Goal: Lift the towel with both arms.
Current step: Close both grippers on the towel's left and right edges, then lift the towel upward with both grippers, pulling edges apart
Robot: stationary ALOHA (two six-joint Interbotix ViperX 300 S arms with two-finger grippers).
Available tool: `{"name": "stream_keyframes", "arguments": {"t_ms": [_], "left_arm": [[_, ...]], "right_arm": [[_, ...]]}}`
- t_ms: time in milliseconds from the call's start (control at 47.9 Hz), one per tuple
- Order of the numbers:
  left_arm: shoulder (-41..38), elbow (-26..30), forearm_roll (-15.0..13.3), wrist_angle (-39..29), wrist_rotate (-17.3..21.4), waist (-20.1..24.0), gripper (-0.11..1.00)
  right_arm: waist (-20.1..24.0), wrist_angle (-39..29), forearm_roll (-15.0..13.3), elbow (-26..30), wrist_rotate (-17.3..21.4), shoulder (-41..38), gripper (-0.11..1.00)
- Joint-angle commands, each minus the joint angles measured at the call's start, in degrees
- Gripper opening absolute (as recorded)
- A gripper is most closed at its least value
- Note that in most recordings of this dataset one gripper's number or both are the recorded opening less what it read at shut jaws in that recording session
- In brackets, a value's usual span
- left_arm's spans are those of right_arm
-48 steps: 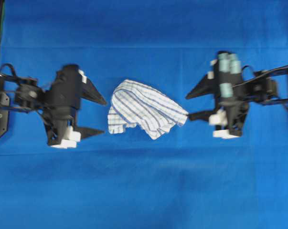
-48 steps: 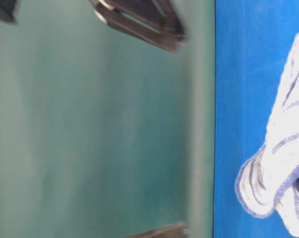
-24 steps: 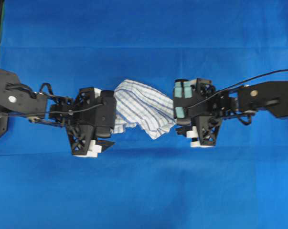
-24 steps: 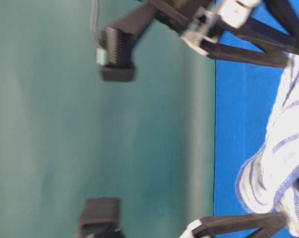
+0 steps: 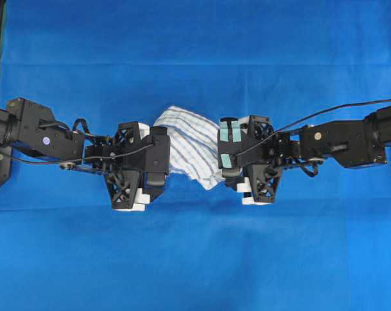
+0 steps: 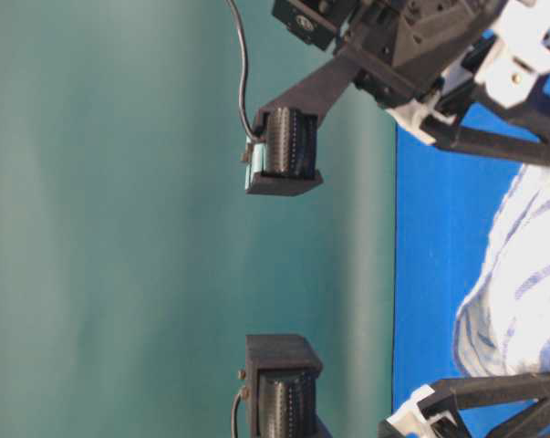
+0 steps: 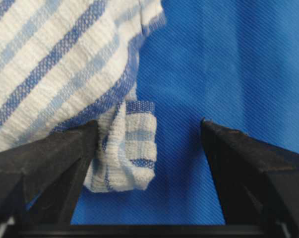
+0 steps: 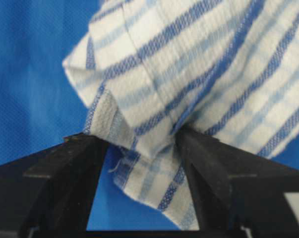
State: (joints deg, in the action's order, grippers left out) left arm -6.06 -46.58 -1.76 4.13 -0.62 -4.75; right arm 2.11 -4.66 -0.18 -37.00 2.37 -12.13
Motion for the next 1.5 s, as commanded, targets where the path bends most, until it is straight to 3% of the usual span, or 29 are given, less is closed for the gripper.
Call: {"name": "stream_keyframes", "arguments": {"t_ms": [0, 84, 188, 251, 334, 397, 606, 815, 1108, 1484], "left_arm": [[-0.7, 0.79, -0.09, 0.18, -0.26, 0.7, 0.78], [-0.7, 0.88, -0.09, -0.26, -0.35, 0.7, 0.67], [-0.7, 0.97, -0.09, -1.58, -0.26, 0.7, 0.4], [-0.7, 1.14, -0.09, -2.81, -0.26, 0.7, 0.22], [-0.53, 1.58, -0.09, -4.92, -0.26, 0.7, 0.06], [-0.35, 2.02, -0.09, -6.24, -0.18, 0.7, 0.06], [1.85, 3.78, 0.0, -10.99, 0.26, 0.7, 0.06], [9.84, 5.98, -0.09, -19.34, 0.0, 0.7, 0.06], [21.97, 9.23, -0.09, -28.74, -0.18, 2.81, 0.06], [31.2, 18.37, 0.53, -37.97, 0.0, 3.87, 0.06]], "right_arm": [[-0.18, 0.44, -0.09, 0.88, -0.18, -1.14, 0.64], [-0.18, 0.35, -0.09, 0.88, -0.35, -1.14, 0.62], [-0.18, 0.09, -0.09, 1.05, -0.79, -1.14, 0.54], [-0.18, -0.35, -0.09, 1.05, -0.88, -1.05, 0.42], [-0.18, -0.97, -0.18, 1.14, -1.05, -0.7, 0.18], [-0.18, -1.41, -0.26, 1.05, -1.14, 0.09, 0.09], [-0.18, -3.52, -0.35, 0.97, -1.14, 3.43, 0.09], [-0.35, -11.16, -0.88, 2.29, -1.14, 12.57, 0.09], [-0.7, -19.42, -4.75, 5.01, -0.53, 26.02, 0.09], [-0.79, -27.69, -7.47, 10.99, -0.53, 36.04, 0.09]]}}
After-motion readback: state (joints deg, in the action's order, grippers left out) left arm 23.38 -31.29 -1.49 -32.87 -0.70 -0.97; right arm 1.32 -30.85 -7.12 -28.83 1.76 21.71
